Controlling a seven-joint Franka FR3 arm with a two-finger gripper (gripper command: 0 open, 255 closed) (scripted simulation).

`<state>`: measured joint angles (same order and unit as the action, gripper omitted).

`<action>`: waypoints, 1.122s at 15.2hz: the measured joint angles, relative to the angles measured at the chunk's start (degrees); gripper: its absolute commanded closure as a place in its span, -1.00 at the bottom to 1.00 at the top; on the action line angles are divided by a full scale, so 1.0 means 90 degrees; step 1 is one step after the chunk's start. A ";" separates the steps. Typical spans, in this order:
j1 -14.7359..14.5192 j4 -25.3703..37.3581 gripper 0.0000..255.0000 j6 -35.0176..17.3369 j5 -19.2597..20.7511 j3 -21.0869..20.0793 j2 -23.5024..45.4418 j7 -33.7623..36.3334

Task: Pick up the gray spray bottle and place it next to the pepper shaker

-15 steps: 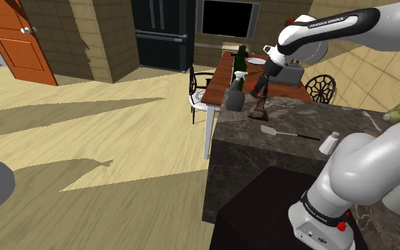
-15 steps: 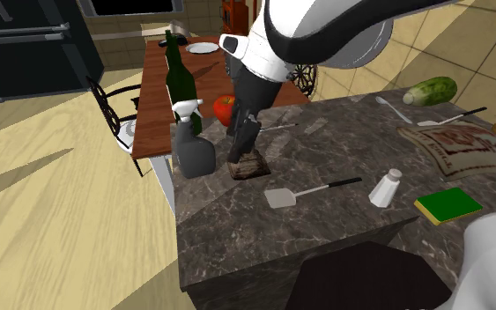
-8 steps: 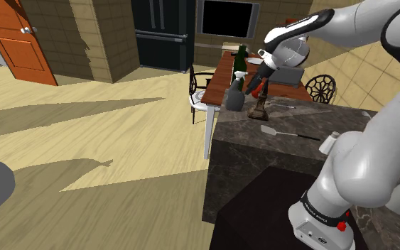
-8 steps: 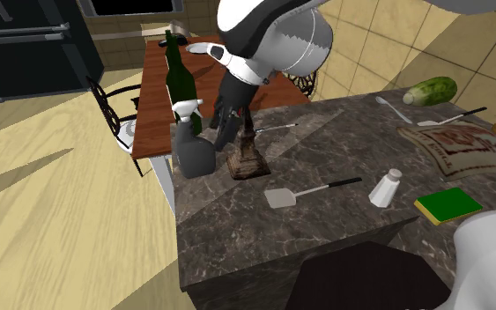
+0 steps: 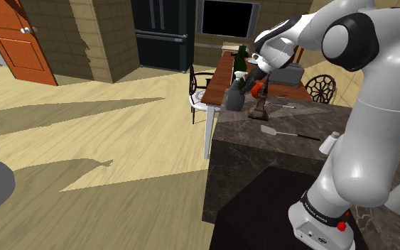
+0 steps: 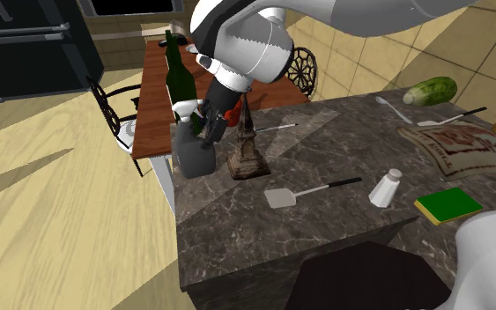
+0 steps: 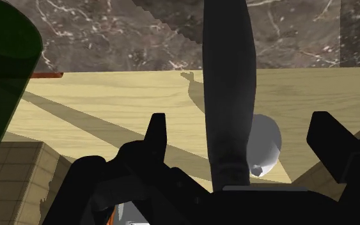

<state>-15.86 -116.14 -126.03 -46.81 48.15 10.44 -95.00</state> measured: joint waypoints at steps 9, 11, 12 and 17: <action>0.0064 0.0046 -1.00 -0.0127 -0.0429 -0.0167 0.0374 -0.0236; 0.0064 0.0046 1.00 -0.0127 -0.0431 -0.0168 0.0375 -0.0237; 0.0064 0.0046 1.00 -0.0127 -0.0431 -0.0168 0.0375 -0.0237; 0.0065 0.0047 1.00 -0.0128 -0.0431 -0.0167 0.0374 -0.0237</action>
<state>-15.27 -115.72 -127.17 -50.68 46.65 13.81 -97.13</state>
